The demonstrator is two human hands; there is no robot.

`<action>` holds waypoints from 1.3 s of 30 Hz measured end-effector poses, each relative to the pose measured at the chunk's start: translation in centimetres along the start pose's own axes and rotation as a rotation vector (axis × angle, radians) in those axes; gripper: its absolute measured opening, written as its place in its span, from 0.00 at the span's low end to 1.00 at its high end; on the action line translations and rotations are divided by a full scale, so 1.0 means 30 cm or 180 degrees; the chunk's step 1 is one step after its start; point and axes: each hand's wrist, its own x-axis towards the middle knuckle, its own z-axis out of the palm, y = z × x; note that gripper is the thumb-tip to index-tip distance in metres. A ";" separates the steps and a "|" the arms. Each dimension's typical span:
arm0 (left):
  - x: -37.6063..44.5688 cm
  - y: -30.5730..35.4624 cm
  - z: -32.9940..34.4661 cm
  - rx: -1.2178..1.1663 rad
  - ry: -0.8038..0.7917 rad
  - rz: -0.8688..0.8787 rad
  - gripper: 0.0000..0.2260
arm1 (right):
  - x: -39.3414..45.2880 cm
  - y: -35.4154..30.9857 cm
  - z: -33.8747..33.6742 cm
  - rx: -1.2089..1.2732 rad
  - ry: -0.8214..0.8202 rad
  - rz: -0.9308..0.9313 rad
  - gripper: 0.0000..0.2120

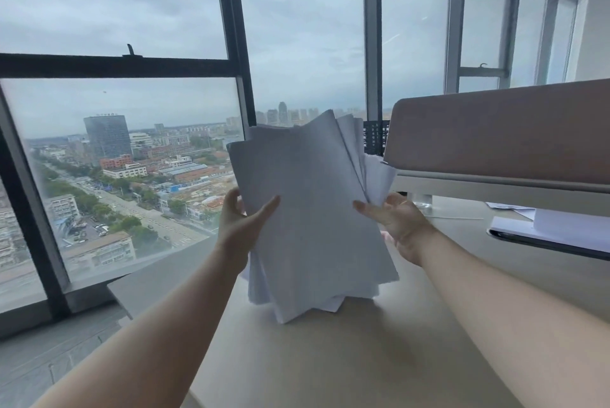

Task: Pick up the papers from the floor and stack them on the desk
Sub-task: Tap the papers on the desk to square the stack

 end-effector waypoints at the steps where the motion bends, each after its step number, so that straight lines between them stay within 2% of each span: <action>1: 0.000 -0.015 -0.011 -0.0093 -0.0193 -0.0036 0.20 | -0.002 0.016 -0.016 -0.0073 -0.0135 0.0058 0.12; 3: 0.000 -0.039 -0.029 -0.0325 -0.0503 -0.0203 0.16 | -0.009 0.033 -0.034 0.0012 -0.0254 0.0081 0.10; 6: 0.008 -0.048 -0.039 -0.0604 -0.0474 -0.0470 0.10 | -0.014 0.029 -0.035 0.0096 -0.0247 0.0046 0.11; 9: 0.021 -0.026 -0.024 -0.0802 -0.0544 -0.0402 0.11 | -0.015 0.003 -0.018 0.0026 -0.0369 0.0063 0.20; 11: 0.031 -0.001 -0.011 -0.0923 -0.0697 -0.0322 0.12 | -0.013 -0.014 -0.009 0.0086 -0.0318 0.0029 0.21; 17: 0.057 0.056 -0.001 -0.0292 -0.1446 -0.0124 0.14 | -0.007 -0.040 -0.019 0.0089 -0.0055 -0.0027 0.17; 22: 0.079 0.072 0.013 -0.0156 -0.1276 -0.0259 0.21 | 0.002 -0.061 -0.025 0.0112 -0.0192 -0.0198 0.15; 26: 0.068 0.091 0.074 -0.0600 -0.1002 -0.0561 0.08 | 0.029 -0.087 -0.001 0.0175 -0.0097 -0.0402 0.13; 30: 0.088 0.128 0.107 -0.0980 -0.0659 -0.0470 0.06 | 0.054 -0.151 0.005 0.0452 -0.0035 -0.0592 0.08; 32: 0.108 0.144 0.102 -0.1120 -0.0759 -0.0334 0.07 | 0.069 -0.182 -0.009 0.0613 0.0015 -0.0723 0.10; 34: 0.104 0.143 0.090 -0.0894 -0.0962 -0.0257 0.07 | 0.073 -0.187 -0.038 0.0511 0.0034 -0.0770 0.13; 37: 0.070 0.073 0.086 -0.0184 -0.1095 -0.0479 0.03 | 0.064 -0.119 -0.085 0.0156 0.0016 -0.0660 0.19; 39: 0.037 0.029 0.097 0.0012 -0.1198 -0.0658 0.06 | 0.061 -0.066 -0.085 -0.0031 -0.0041 -0.0580 0.26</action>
